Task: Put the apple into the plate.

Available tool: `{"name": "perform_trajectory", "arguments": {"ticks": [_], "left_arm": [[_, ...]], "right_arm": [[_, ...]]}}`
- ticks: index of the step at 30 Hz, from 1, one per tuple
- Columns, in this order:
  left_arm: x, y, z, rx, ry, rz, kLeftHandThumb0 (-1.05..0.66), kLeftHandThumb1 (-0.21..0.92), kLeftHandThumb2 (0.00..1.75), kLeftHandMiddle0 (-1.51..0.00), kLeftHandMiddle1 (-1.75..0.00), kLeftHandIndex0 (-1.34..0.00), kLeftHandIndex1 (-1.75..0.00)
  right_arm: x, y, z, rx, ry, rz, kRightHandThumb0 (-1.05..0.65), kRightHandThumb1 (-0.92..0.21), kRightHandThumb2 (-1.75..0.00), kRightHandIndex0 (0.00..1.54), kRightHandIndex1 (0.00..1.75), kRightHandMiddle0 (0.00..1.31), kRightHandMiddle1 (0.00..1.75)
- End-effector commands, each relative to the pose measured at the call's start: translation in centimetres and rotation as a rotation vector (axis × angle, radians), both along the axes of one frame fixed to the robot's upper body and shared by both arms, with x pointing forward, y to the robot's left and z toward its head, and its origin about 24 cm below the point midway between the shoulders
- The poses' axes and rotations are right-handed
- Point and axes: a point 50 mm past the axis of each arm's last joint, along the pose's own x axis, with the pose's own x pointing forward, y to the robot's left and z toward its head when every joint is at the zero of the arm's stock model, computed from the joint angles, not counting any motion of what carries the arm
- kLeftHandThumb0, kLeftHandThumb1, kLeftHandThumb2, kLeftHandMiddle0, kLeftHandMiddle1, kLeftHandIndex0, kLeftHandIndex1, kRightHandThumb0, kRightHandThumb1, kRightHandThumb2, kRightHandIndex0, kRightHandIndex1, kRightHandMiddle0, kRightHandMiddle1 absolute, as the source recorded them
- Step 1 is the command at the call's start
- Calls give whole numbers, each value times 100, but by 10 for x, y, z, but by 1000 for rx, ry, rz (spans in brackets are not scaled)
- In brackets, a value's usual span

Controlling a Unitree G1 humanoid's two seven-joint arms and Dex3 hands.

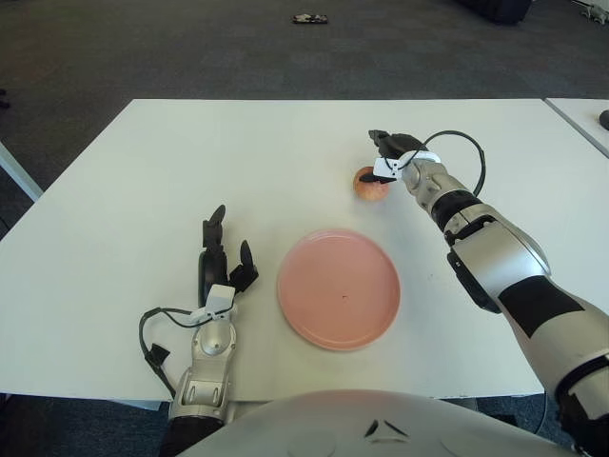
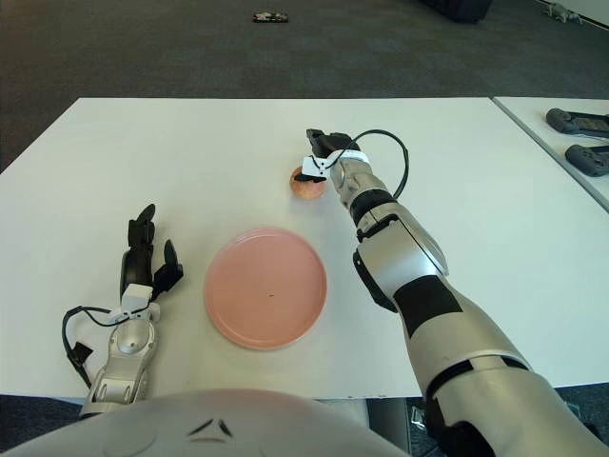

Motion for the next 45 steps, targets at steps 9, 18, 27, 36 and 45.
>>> {"name": "perform_trajectory", "arguments": {"ticks": [9,18,27,36,45], "left_arm": [[2,3,0,5,-11,-6,-84,92,92,-23,-10,0,-61],[3,4,0,8,-12,-3,-83,92,91,-24,-11,0,-61],[4,3,0,7,-15,-8,-84,92,91,-23,-10,0,-61],[4,3,0,9,-17,-7,-83,92,91,-23,-11,0,-61],[5,3,0,8,-23,-10,-84,92,92,-23,-10,0,-61]], "right_arm": [[-5,-3,-12,-35,48,-2,-105,-92,-23,0,0,0,0],[-6,-1,-14,-32,45,5,-105,-92,-25,0,0,0,0],[-7,3,-14,-42,38,38,-105,-92,-27,0,0,0,0],[-11,5,-22,-68,63,55,-105,-92,-25,0,0,0,0],[-15,8,-29,-87,89,67,-105,-92,-23,0,0,0,0]]}}
